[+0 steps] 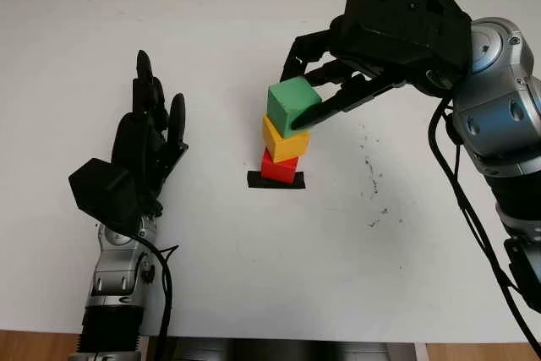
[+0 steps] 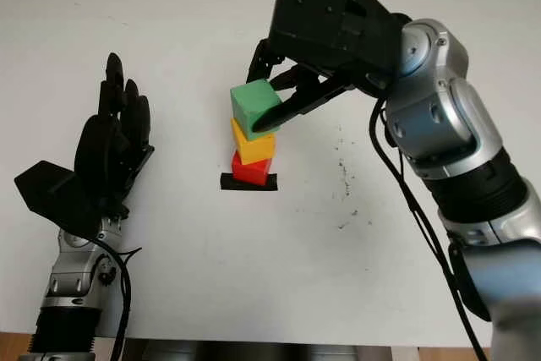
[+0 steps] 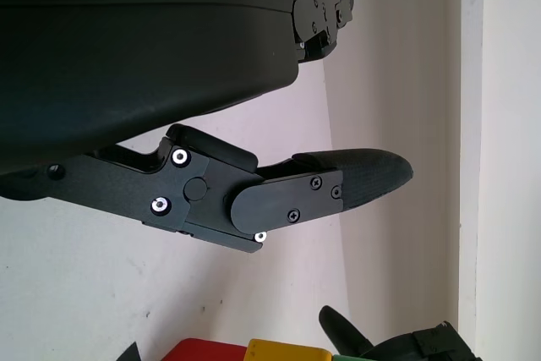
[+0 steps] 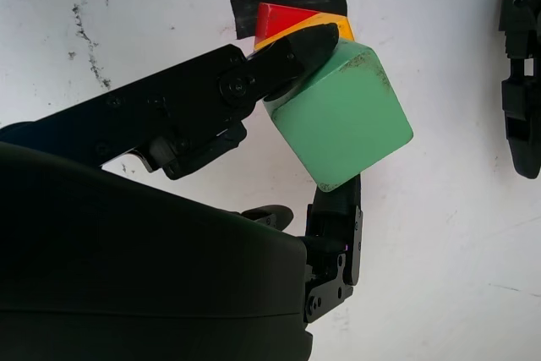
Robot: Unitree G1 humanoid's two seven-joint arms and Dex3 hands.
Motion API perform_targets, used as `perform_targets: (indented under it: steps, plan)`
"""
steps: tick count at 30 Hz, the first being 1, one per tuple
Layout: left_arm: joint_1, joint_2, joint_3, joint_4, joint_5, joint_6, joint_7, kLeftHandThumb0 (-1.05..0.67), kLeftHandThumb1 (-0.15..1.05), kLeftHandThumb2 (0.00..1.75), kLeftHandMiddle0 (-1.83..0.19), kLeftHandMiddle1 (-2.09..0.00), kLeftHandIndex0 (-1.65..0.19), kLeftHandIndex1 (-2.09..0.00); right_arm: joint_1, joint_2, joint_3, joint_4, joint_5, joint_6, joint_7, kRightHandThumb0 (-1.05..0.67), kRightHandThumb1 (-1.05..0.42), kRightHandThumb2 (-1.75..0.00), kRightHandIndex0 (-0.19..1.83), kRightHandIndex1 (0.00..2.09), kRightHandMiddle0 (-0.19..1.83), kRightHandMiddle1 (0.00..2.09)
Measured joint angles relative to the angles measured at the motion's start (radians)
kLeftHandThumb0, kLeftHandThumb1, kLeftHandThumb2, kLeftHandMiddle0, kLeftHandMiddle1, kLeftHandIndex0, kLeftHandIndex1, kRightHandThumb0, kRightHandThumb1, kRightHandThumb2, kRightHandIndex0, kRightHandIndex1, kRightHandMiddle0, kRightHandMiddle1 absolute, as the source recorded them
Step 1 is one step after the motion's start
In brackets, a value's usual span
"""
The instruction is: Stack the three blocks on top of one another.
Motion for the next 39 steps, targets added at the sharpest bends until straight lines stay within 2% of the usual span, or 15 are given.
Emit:
perform_targets:
  steps: [39]
  plan:
    - [0.001,0.0,0.0,0.0,0.001,0.001,0.003,-0.73,1.05,0.58,0.19,0.0,0.19,0.0,0.007,0.001,-0.005,0.0,0.02,-0.003,0.002,-0.46,-1.02,-0.05,0.34,0.05,0.24,1.66]
